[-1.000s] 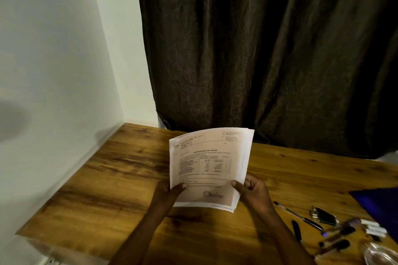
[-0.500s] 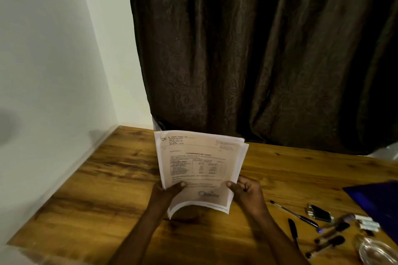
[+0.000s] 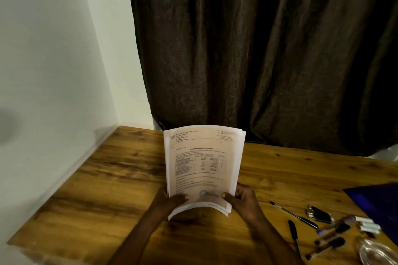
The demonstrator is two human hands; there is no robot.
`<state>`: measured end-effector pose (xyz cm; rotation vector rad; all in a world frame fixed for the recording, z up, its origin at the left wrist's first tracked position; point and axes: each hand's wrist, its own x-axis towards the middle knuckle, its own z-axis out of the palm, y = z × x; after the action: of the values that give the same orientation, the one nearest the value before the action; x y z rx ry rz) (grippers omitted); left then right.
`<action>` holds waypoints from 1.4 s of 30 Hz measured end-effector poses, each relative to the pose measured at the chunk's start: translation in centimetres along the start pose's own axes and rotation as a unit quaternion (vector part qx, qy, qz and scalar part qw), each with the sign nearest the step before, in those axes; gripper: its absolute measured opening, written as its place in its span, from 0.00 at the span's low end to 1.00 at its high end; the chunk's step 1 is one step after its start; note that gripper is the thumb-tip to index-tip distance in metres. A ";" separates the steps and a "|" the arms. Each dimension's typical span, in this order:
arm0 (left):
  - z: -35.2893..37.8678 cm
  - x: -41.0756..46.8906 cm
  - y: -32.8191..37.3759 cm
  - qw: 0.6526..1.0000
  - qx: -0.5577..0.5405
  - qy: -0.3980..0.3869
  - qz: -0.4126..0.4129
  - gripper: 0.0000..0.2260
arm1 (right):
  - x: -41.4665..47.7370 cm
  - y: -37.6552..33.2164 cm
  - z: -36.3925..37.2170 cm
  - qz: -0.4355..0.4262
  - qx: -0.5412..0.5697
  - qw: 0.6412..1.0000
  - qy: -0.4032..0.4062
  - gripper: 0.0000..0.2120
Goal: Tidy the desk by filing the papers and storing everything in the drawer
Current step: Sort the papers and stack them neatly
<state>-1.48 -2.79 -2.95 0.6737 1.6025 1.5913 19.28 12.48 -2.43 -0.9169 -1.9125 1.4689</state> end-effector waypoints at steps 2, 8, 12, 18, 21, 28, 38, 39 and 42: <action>-0.1 -0.1 -0.7 1.000 0.008 -0.006 -0.006 0.18 | -0.2 0.5 0.0 0.007 -0.015 1.000 0.000 0.10; 1.1 0.4 -0.5 0.996 0.057 0.054 -0.033 0.15 | -0.6 0.7 0.3 0.015 0.009 1.000 0.022 0.12; -0.6 1.4 1.1 0.975 0.210 0.071 -0.005 0.11 | -0.8 -1.2 -0.4 0.013 0.046 0.998 0.038 0.21; -2.5 1.4 7.1 0.778 0.613 -0.010 0.138 0.22 | -0.1 -4.7 -2.5 -0.111 -0.067 0.965 0.226 0.43; -2.0 1.2 9.4 0.701 0.687 -0.053 0.184 0.24 | 1.0 -4.1 -3.4 -0.180 -0.152 0.962 0.137 0.33; -5.3 1.0 12.0 0.855 0.488 -0.027 0.176 0.04 | 0.4 -3.9 -2.8 -0.077 0.044 0.988 0.127 0.01; -4.4 -0.9 6.5 0.994 0.066 0.035 0.083 0.15 | 0.6 -3.8 -3.0 -0.022 0.100 0.990 0.092 0.06; -4.3 -1.0 5.5 0.994 0.059 0.045 0.074 0.17 | 0.5 -3.1 -2.9 -0.002 0.083 0.993 0.079 0.07; -4.1 -1.3 2.5 0.995 0.063 0.070 0.040 0.23 | -0.1 -0.5 -2.4 0.029 -0.014 0.998 0.052 0.10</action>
<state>-4.41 -5.97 -0.61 0.7139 1.8103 1.6373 21.05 13.74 -1.33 -1.0491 -1.8494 1.4035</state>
